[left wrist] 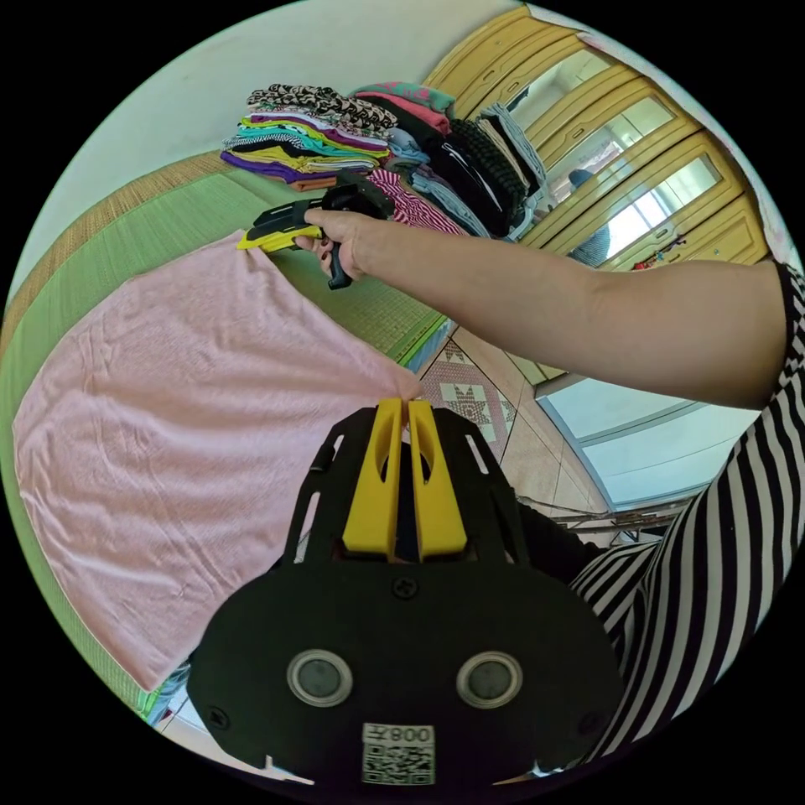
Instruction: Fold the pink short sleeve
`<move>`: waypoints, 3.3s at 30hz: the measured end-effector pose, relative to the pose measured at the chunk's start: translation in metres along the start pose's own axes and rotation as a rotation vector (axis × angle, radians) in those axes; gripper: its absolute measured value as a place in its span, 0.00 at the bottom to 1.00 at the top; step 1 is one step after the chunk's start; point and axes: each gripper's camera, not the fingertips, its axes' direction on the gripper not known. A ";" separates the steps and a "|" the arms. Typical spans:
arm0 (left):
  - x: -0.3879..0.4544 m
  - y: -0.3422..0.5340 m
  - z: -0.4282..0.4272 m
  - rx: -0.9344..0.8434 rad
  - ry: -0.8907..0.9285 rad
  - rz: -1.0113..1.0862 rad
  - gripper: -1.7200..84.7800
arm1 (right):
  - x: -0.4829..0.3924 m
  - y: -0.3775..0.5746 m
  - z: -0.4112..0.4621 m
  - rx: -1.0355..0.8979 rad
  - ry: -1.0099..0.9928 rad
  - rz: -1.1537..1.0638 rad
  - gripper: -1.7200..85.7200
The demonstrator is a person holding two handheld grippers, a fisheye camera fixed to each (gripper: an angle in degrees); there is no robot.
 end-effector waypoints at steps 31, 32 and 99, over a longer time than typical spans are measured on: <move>-0.284 0.382 0.142 0.450 0.116 -0.479 0.03 | -0.489 -0.086 0.136 0.006 0.204 -0.418 0.03; -0.291 0.395 0.147 0.459 0.115 -0.504 0.03 | -0.510 -0.088 0.158 -0.018 0.221 -0.432 0.03; -0.480 0.686 0.517 0.553 0.026 -0.855 0.03 | -0.962 0.144 0.303 -0.672 0.460 -0.704 0.05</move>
